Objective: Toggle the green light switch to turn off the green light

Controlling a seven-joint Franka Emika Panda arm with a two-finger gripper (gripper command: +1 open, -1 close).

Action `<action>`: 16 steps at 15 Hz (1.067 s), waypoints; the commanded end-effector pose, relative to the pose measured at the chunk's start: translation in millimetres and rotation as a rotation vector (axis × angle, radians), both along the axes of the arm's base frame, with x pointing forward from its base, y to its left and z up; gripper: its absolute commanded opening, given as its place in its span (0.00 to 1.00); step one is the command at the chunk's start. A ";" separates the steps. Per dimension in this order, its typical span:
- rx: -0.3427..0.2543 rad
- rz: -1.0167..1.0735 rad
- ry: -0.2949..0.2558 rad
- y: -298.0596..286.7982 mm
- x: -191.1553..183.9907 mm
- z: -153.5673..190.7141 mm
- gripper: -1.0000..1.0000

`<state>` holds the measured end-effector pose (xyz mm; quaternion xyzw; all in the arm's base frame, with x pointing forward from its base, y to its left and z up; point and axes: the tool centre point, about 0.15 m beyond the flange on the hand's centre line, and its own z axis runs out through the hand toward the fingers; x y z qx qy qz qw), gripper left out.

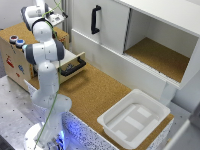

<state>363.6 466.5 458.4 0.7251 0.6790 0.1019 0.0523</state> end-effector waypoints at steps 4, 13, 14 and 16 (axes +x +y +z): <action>0.017 0.028 -0.031 9.6 -6.1 25.1 1.00; -0.018 0.093 -0.013 41.9 -88.4 107.6 1.00; -0.027 0.103 0.001 43.2 -98.1 108.6 1.00; -0.034 0.144 0.011 41.8 -122.7 106.1 1.00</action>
